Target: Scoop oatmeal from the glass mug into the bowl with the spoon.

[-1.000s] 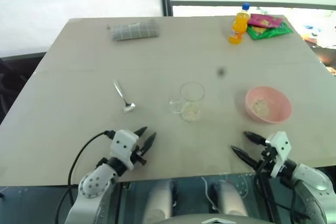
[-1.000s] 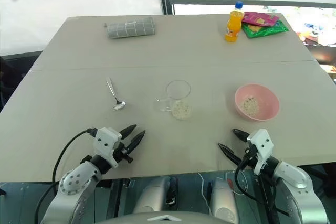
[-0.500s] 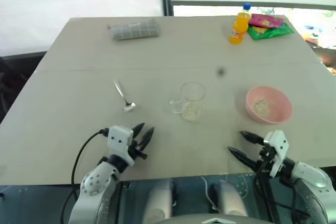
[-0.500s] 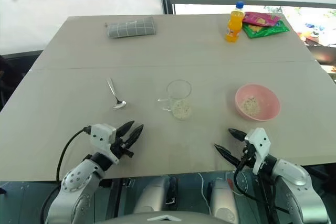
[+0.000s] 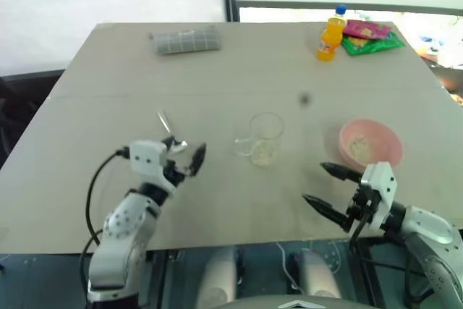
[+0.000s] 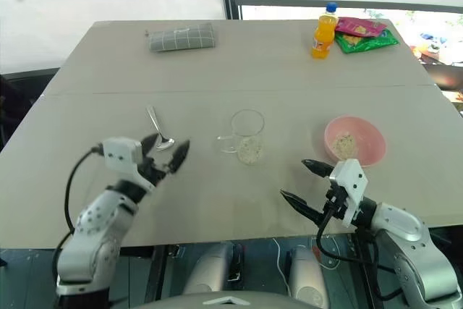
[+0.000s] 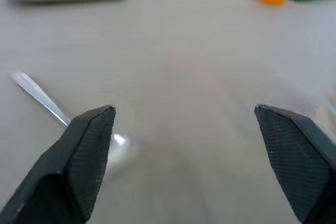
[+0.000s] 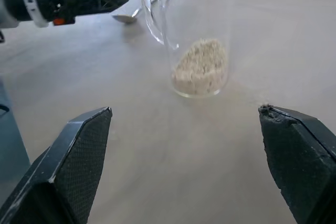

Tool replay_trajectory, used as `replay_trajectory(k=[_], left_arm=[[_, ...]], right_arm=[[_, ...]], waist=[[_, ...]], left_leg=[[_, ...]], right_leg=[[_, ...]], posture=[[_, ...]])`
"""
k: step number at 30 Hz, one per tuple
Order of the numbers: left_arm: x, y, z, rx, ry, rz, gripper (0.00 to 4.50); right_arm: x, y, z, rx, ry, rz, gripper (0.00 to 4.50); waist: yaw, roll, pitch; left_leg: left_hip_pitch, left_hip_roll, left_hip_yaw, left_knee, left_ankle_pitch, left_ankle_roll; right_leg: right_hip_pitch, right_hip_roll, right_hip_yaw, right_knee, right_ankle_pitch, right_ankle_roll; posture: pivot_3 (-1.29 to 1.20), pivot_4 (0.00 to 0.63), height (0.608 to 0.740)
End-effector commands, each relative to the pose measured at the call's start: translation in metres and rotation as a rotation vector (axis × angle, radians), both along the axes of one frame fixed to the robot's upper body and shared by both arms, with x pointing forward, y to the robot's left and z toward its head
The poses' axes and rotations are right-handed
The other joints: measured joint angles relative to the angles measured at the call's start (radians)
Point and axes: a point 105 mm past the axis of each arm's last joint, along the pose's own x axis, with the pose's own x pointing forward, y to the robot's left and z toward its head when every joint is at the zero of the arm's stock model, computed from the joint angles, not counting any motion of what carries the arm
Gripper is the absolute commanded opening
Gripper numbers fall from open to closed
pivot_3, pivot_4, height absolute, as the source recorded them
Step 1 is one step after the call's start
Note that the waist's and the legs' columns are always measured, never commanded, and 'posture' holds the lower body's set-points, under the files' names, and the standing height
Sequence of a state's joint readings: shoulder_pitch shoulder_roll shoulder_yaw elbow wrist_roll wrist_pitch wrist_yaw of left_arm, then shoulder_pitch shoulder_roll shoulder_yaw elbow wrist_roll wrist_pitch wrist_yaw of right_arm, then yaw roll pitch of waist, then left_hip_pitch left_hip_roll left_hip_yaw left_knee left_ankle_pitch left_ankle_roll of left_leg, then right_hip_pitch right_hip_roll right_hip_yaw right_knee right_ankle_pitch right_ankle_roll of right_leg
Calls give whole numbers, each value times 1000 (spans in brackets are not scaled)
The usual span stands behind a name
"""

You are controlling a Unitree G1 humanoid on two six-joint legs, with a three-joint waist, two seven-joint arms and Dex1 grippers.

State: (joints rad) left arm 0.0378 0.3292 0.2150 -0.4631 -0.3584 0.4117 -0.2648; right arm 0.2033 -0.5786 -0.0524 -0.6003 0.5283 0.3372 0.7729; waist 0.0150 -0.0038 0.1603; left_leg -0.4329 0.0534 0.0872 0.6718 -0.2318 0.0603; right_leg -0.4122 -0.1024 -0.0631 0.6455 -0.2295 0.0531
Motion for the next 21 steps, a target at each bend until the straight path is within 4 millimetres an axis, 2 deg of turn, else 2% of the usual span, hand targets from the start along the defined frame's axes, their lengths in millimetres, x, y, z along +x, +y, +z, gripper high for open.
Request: replay_trajectory(k=[1,5,11,16,21], left_arm=[[16,18,22,-3,18,95,4374],[36,33,27,17,117,221,4374],[58,27,23,-22,234,305,4374],[66,23,13,-17,323,369,4374],[65,28,14,30,331,441,4374]], right_arm=[[-2,14,26,21,-75,49,4500],[0,20,35,26,-100,52,4500],[-5,25,41,12,-115,37,4500],[-3,24,45,-1,-128,5,4500],[2,23,47,-5,-134,-16,4500]], waist=[[0,-2,0],[0,-5,0],[1,-11,2],[-1,-14,3],[0,-14,3]], left_leg=[[0,0,0,0,0,0],[0,-2,0,0,0,0],[-1,-6,-2,0,1,-1],[0,-6,-2,0,2,-2],[0,-6,-2,0,2,-2]], right_leg=[[0,0,0,0,0,0],[2,1,0,0,1,2],[2,1,0,0,3,4],[2,0,0,0,3,4],[2,0,0,1,3,4]], posture=[[0,150,718],[0,150,718],[0,150,718],[0,150,718],[0,150,718]])
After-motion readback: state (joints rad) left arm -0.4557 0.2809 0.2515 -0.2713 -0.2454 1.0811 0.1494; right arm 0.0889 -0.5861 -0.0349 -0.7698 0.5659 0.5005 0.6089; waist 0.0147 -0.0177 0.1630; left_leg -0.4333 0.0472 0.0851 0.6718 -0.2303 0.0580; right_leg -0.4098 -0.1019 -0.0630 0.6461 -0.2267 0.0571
